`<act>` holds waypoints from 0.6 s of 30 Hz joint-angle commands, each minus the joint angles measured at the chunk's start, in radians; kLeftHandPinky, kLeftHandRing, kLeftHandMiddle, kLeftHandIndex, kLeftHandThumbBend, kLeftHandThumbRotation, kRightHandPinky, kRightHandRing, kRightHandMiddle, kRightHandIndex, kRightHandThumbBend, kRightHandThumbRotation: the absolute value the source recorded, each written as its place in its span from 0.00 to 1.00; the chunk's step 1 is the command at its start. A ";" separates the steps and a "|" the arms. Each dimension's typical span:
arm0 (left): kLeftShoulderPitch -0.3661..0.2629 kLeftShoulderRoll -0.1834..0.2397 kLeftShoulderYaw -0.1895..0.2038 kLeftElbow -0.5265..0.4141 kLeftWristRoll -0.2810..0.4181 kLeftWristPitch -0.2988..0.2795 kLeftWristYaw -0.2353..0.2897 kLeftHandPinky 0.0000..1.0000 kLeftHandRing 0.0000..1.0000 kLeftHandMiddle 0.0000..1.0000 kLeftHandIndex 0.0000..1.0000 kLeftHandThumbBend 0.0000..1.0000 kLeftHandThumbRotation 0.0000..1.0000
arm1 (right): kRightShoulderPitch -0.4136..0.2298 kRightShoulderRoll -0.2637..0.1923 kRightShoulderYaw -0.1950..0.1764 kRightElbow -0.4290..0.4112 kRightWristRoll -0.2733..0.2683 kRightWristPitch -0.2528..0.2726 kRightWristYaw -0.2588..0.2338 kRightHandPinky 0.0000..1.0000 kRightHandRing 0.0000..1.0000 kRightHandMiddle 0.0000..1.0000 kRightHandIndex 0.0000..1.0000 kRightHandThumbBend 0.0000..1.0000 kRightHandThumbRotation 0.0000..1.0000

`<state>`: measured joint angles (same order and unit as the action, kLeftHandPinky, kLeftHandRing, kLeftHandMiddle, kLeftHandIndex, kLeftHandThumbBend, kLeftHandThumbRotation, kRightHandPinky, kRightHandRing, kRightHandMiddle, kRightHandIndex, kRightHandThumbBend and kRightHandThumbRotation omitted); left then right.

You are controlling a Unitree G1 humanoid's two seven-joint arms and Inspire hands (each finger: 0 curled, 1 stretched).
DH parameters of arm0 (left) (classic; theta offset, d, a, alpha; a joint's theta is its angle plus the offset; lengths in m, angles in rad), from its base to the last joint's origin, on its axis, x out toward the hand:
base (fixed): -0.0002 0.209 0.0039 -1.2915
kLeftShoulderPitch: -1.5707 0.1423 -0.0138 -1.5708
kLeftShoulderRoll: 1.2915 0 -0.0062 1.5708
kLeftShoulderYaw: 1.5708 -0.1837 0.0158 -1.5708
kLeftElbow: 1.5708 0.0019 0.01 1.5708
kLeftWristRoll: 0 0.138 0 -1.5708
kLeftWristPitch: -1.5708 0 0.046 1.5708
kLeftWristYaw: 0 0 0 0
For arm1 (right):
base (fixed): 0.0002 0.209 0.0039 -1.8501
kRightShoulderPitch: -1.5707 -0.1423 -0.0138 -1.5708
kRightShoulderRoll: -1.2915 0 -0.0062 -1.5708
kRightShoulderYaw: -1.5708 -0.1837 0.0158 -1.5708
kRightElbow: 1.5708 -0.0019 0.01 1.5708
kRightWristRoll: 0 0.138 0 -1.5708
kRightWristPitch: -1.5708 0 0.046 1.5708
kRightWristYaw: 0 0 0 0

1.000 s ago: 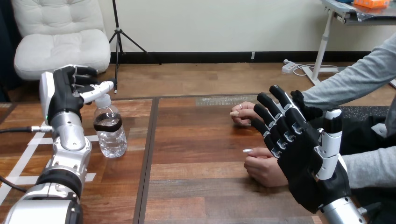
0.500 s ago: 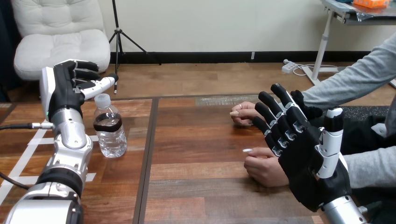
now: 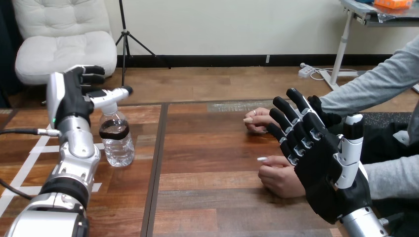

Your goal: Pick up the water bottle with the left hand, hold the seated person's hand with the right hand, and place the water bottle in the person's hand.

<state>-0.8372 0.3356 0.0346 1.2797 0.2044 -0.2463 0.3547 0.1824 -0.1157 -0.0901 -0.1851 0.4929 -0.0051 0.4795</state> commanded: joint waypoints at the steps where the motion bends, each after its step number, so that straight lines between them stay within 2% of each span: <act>1: -0.054 0.001 -0.019 -0.055 0.015 0.013 -0.002 0.73 0.82 0.85 0.88 0.98 0.31 | -0.057 0.001 -0.009 -0.008 0.011 -0.014 0.006 1.00 1.00 0.97 1.00 0.91 1.00; 6: -0.056 0.000 -0.017 -0.055 0.006 0.018 -0.004 0.75 0.85 0.88 0.91 1.00 0.35 | -0.053 0.001 -0.008 -0.015 0.012 -0.007 0.002 1.00 1.00 0.97 1.00 0.92 1.00; 18: -0.060 0.001 -0.017 -0.051 0.002 0.023 -0.012 0.77 0.87 0.89 0.93 1.00 0.39 | -0.049 0.004 -0.005 -0.014 0.014 -0.012 0.007 1.00 1.00 0.98 1.00 0.92 1.00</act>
<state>-0.8372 0.3341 0.0232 1.2794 0.2033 -0.2248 0.3451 0.1824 -0.1157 -0.0900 -0.1851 0.4942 -0.0044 0.4792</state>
